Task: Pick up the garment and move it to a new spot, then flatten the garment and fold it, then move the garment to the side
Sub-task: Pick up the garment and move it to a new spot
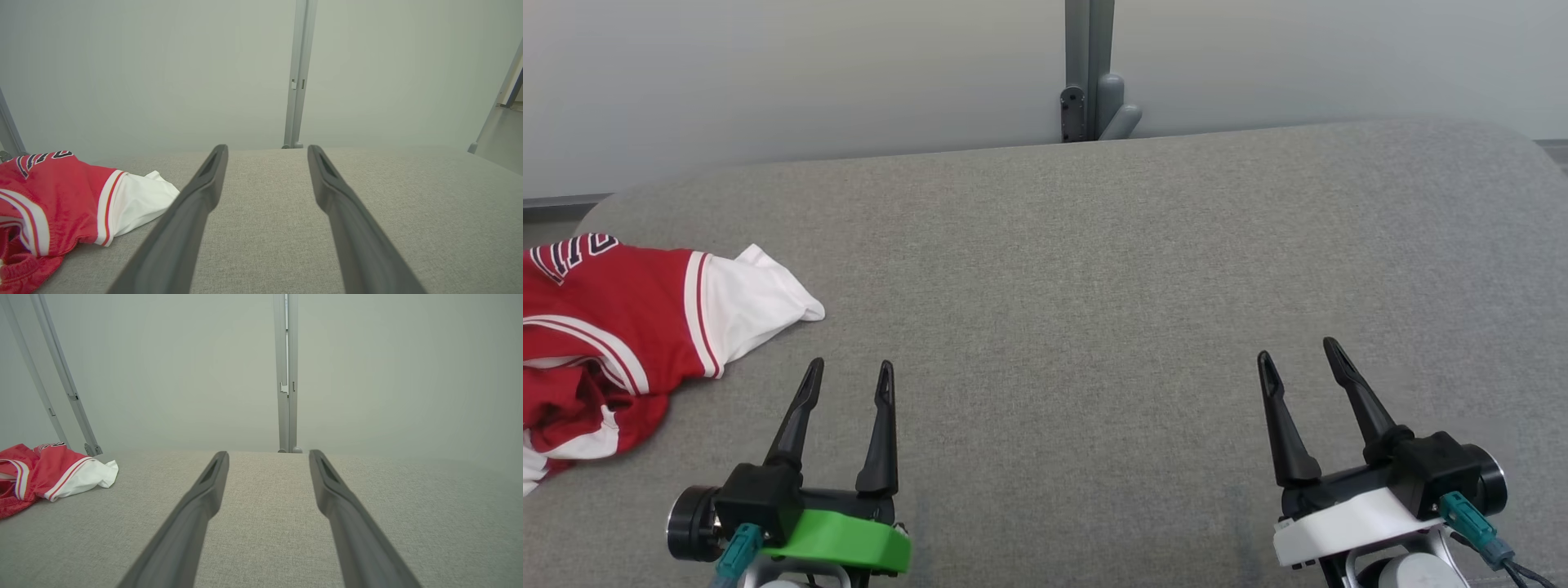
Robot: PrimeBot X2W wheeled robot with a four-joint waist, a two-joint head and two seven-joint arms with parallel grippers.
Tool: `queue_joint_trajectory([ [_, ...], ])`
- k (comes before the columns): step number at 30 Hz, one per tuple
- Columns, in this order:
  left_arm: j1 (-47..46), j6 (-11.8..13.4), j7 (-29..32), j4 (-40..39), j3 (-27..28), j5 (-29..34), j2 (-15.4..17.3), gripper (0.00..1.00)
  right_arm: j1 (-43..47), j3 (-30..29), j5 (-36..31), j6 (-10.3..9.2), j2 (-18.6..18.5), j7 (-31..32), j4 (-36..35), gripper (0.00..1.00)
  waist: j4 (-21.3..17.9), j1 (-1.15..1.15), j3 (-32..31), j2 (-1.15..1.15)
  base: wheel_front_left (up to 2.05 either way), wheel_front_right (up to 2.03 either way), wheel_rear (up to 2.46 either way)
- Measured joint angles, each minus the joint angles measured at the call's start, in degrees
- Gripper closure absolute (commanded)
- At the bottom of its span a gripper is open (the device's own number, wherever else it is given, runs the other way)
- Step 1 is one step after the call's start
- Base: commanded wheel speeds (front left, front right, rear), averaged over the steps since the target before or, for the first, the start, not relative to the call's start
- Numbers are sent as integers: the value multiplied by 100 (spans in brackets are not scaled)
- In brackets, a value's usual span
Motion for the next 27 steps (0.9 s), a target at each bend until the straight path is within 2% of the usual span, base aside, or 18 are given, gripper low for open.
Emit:
queue_joint_trajectory([
  [11,-40,78,-1,40,-21,-102,0,0,48,53,-29,0,-3,-1,10,0,484,0,56,0,0,0,0],
  [27,-88,337,-1,-65,85,-432,4,0,-35,47,-158,0,1,-1,-9,0,1862,0,224,0,0,0,0],
])
